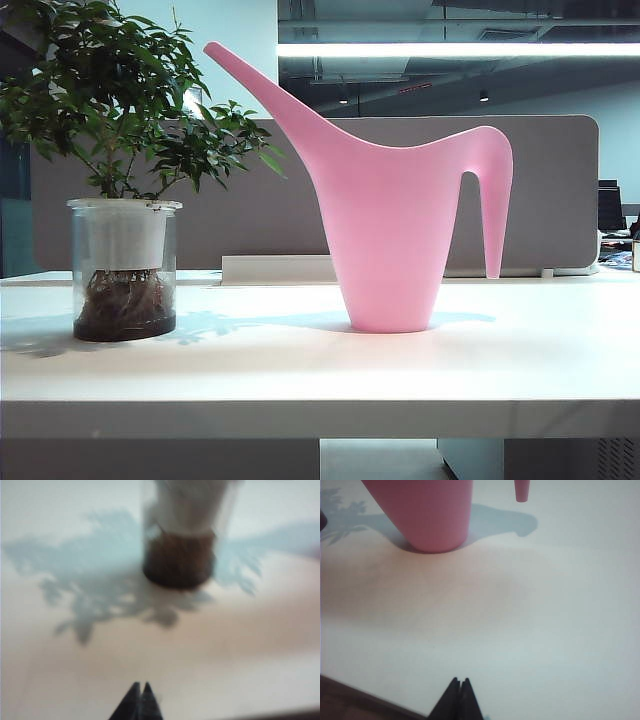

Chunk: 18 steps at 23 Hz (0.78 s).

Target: Pick up the watering can from the table, water the potted plant, and put the can back.

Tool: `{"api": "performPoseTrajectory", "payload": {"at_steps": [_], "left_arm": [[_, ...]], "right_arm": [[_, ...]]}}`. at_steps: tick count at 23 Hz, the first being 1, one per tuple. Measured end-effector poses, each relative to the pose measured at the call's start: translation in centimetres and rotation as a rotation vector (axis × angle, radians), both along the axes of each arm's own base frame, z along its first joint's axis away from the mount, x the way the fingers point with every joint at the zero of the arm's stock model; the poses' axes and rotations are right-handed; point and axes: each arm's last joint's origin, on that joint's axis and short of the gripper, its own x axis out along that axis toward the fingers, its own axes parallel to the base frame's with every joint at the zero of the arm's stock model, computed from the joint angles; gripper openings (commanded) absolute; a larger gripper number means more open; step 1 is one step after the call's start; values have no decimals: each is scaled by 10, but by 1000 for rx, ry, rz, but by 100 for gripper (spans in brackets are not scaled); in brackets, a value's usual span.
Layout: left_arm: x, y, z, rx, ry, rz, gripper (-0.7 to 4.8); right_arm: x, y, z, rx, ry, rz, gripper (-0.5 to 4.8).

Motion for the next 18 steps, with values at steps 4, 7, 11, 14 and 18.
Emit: {"api": "performPoseTrajectory", "payload": {"at_steps": [4,7,11,14,18], "left_arm": [[4,-3,42,24,198,-30,3],[19,-5,76,35,268,-30,3],[35,-8,144,18,126,-31,3],[39,-8,176,9,56,-31,3],[41,-9,232,-8,-77,-30,3]], "right_arm": [[0,0,0,0,0,0,-5],[0,0,0,0,0,0,-5],[0,0,0,0,0,-1,-5],[0,0,0,0,0,-1,-5],[0,0,0,0,0,-1,-5]]}}
